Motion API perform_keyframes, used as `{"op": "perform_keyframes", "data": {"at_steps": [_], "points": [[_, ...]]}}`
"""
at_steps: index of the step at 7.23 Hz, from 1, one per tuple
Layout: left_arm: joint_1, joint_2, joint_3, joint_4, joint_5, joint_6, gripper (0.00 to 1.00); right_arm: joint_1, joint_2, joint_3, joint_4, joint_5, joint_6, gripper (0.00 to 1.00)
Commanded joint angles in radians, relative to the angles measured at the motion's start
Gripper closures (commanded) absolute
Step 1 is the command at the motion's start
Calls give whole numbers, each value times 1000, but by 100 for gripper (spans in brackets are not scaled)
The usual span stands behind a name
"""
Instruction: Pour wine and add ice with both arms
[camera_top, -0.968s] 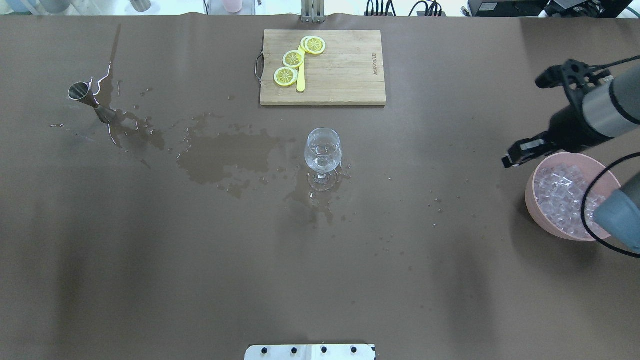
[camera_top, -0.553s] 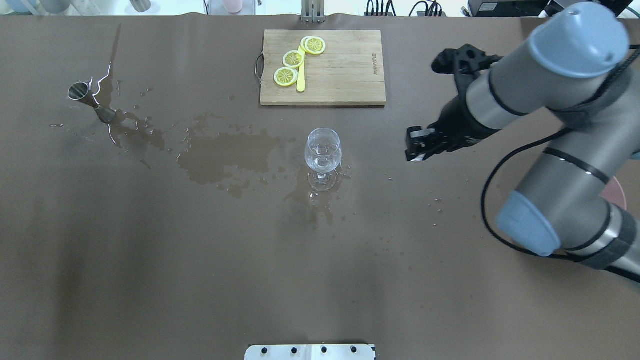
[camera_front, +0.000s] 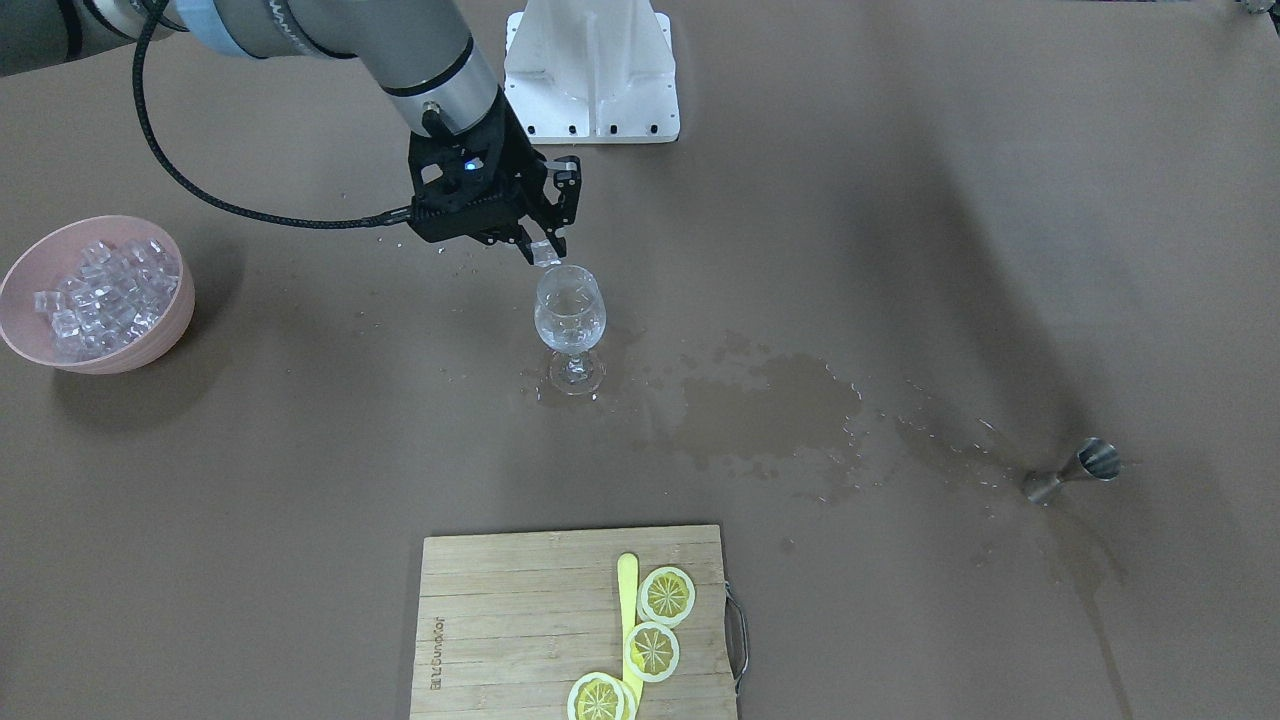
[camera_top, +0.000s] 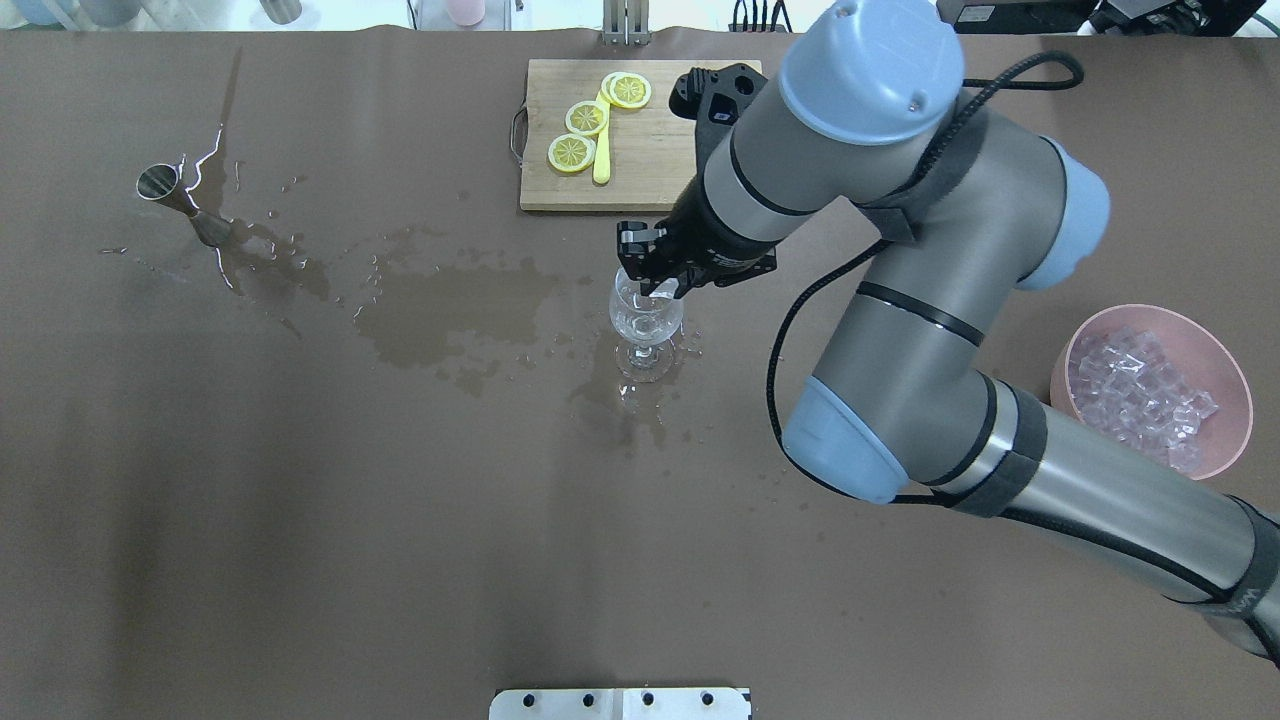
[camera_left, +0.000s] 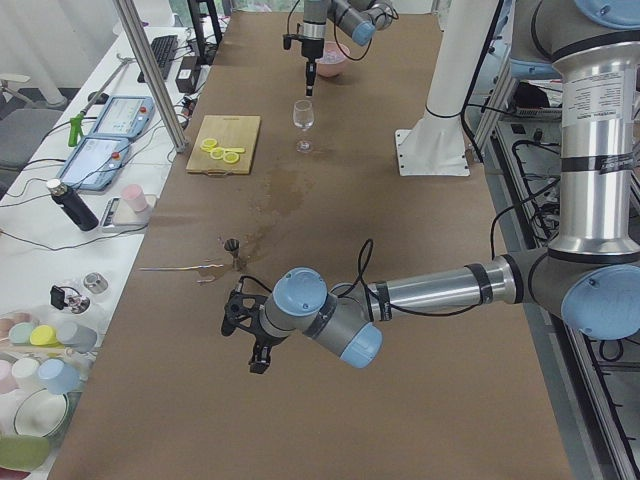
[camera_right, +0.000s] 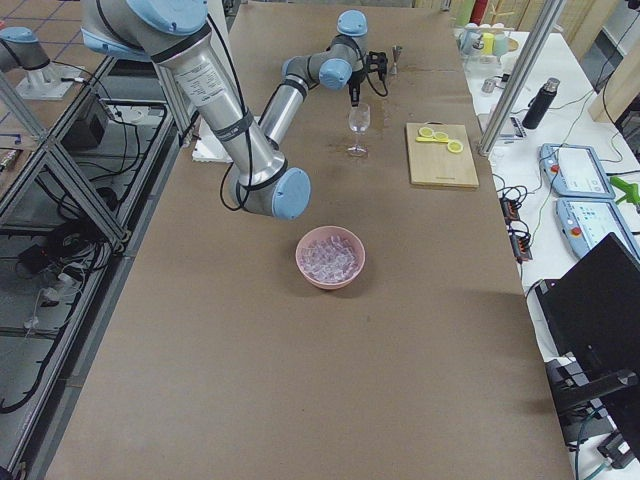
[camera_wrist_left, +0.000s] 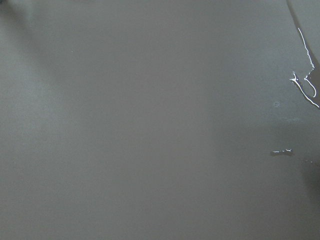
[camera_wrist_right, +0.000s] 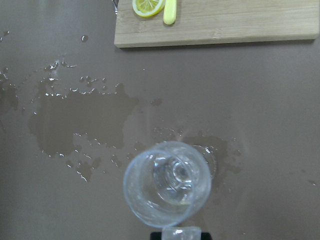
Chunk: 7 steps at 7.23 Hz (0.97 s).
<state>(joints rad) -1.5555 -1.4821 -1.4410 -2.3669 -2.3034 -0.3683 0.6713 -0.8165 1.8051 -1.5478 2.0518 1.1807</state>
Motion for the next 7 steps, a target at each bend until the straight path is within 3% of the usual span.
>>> {"op": "perform_keyframes", "data": {"at_steps": [1, 2, 3, 4, 6, 7], "points": [[0, 0, -1, -2, 16, 0, 3, -1, 27, -38, 8, -4, 5, 100], [0, 0, -2, -2, 34, 0, 3, -1, 27, -36, 8, -4, 13, 100], [0, -1, -2, -2, 35, 0, 3, 2, 25, -39, 5, -5, 13, 39], [0, 0, -4, -2, 35, 0, 3, 5, 23, -39, 5, -6, 13, 11], [0, -1, -1, -2, 36, 0, 3, 30, 17, -32, 2, 7, 7, 12], [0, -1, 2, -2, 36, 0, 3, 74, -48, 5, 3, 49, -9, 10]]}}
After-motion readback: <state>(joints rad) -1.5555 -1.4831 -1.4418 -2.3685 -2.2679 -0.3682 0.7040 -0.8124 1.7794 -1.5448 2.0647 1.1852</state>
